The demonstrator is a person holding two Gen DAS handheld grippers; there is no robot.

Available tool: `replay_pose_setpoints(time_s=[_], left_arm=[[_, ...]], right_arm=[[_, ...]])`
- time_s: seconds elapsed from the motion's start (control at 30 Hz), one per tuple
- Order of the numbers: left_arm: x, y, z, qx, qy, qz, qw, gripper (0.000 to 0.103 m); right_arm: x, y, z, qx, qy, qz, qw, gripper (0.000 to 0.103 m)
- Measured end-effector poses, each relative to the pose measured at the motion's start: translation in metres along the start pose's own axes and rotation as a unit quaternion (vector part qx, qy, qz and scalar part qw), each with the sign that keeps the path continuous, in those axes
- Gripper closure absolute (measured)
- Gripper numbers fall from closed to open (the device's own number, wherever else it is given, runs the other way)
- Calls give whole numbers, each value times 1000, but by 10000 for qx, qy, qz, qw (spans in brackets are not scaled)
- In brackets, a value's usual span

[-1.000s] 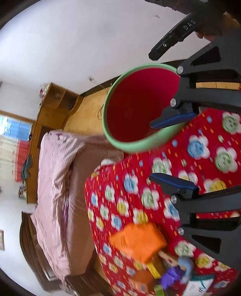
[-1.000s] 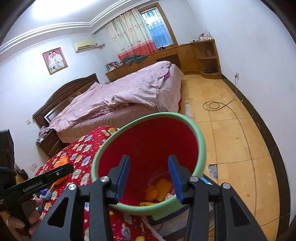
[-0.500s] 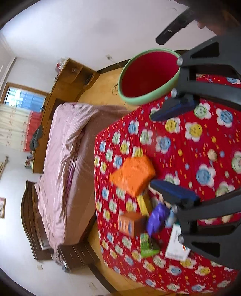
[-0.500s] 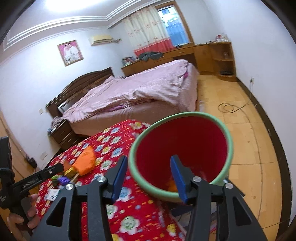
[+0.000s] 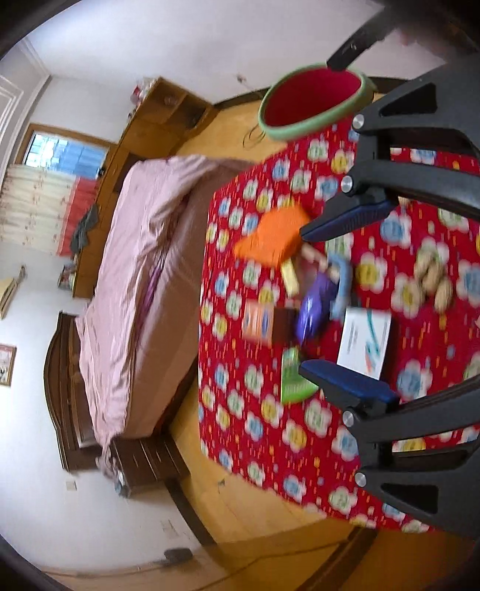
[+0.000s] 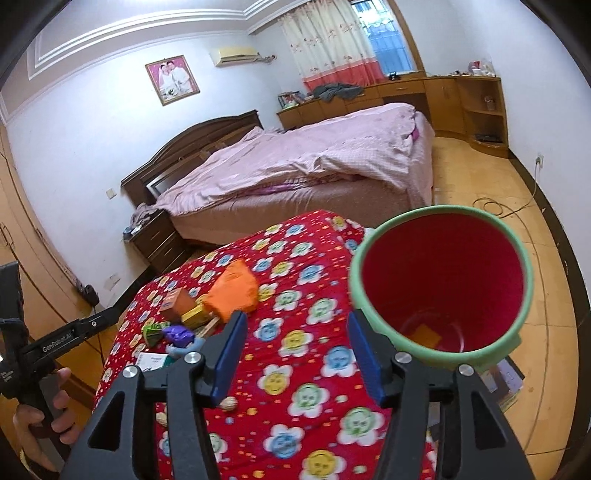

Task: Collect trash
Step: 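Grasp the orange mesh bag with the right gripper while the left grasps the green packet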

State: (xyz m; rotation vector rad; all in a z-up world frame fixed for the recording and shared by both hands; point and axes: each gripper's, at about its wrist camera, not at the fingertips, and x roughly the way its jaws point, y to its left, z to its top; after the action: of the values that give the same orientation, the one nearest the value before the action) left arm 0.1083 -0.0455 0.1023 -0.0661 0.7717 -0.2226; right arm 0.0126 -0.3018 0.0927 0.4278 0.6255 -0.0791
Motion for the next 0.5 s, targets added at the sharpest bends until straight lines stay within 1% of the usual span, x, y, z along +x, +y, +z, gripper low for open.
replay_pose_setpoints(time_s=[0.13, 0.2, 0.3, 0.43, 0.5], left_arm=[[5, 31, 4, 32, 8, 241, 9997, 37], [11, 45, 4, 58, 39, 293, 9995, 37], [23, 58, 3, 51, 147, 279, 9995, 37], [42, 73, -2, -94, 324, 54, 9994, 37], [52, 77, -4, -117, 413, -3, 9991, 37]], right_arm=[[11, 19, 1, -52, 86, 60, 9999, 41], [17, 25, 0, -45, 136, 85, 9999, 40], [30, 34, 0, -41, 226, 67, 9997, 37], [47, 39, 0, -51, 380, 12, 9993, 36], [57, 40, 1, -37, 457, -23, 9989, 36]])
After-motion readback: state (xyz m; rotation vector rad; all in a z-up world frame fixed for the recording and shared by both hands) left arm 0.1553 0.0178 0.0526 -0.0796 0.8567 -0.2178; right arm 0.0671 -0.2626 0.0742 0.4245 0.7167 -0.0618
